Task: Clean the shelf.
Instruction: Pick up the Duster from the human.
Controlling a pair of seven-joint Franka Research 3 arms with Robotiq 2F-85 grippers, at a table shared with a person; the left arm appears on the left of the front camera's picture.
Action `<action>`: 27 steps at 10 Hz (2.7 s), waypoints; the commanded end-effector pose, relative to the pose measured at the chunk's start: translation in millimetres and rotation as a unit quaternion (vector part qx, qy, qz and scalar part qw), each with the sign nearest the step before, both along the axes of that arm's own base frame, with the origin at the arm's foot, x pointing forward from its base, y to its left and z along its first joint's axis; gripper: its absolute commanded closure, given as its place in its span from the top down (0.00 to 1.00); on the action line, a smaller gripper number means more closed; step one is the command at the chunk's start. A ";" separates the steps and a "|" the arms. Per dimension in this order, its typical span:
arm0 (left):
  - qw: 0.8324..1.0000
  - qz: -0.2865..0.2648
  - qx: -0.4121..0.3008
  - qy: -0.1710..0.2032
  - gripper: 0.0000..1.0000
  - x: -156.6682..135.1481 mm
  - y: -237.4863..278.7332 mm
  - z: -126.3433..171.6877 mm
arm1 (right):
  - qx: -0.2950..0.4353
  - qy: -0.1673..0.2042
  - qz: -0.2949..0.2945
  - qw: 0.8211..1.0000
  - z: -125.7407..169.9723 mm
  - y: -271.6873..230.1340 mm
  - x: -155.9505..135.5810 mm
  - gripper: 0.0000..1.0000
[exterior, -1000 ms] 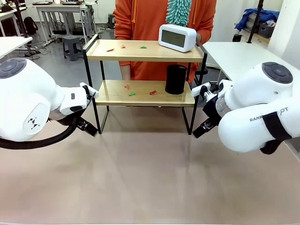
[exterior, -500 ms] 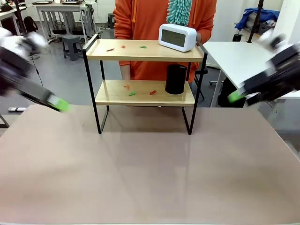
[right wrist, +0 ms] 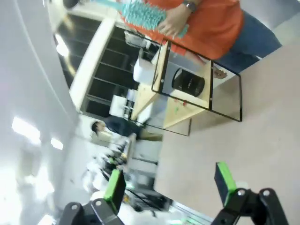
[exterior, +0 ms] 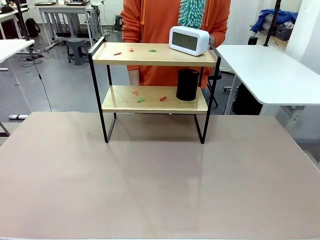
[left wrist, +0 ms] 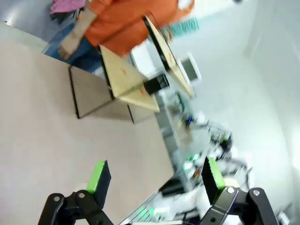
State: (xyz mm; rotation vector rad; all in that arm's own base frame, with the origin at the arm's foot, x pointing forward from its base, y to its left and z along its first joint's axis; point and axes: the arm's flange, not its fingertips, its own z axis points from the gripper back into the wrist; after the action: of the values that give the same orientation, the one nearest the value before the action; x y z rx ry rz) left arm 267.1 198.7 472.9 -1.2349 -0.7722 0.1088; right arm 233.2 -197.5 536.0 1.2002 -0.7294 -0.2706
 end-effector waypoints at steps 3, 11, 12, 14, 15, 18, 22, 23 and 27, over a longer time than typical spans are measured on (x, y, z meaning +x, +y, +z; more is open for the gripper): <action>1.000 0.000 0.000 0.000 1.00 0.0 0.0 0.0 | 0.000 0.000 0.000 1.000 0.0 0.0 0.0 1.00; 1.000 0.000 0.000 0.000 1.00 0.0 0.0 0.0 | 0.000 0.000 0.000 1.000 0.0 0.0 0.0 1.00; 1.000 0.000 0.000 0.000 1.00 0.0 0.0 0.0 | 0.000 0.000 0.000 1.000 0.0 0.0 0.0 1.00; 1.000 0.000 0.000 0.000 1.00 0.0 0.0 0.0 | 0.037 0.027 -0.042 0.998 3.3 5.0 24.4 1.00; 1.000 0.000 0.000 0.000 1.00 0.0 0.0 0.0 | 0.050 0.029 -0.026 0.998 21.4 17.3 54.5 1.00; 1.000 0.000 0.000 0.000 1.00 0.0 0.0 0.0 | 0.051 0.122 -0.049 0.990 52.4 50.6 165.6 1.00; 1.000 0.000 0.000 0.000 1.00 0.0 0.0 0.0 | 0.062 0.185 -0.037 0.980 18.5 103.2 245.8 1.00; 1.000 0.000 0.000 0.000 1.00 0.0 0.0 0.0 | 0.087 0.194 -0.034 0.977 13.5 115.1 255.9 1.00; 1.000 0.000 0.000 0.000 1.00 0.0 0.0 0.0 | 0.135 0.266 0.062 0.952 3.3 152.3 263.3 1.00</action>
State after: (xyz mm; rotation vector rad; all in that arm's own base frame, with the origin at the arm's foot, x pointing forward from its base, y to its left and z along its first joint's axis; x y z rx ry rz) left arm 266.2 200.9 471.8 -1.2265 -0.7452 0.1285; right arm 491.4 -43.0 530.5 1.2927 -0.2047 -0.5689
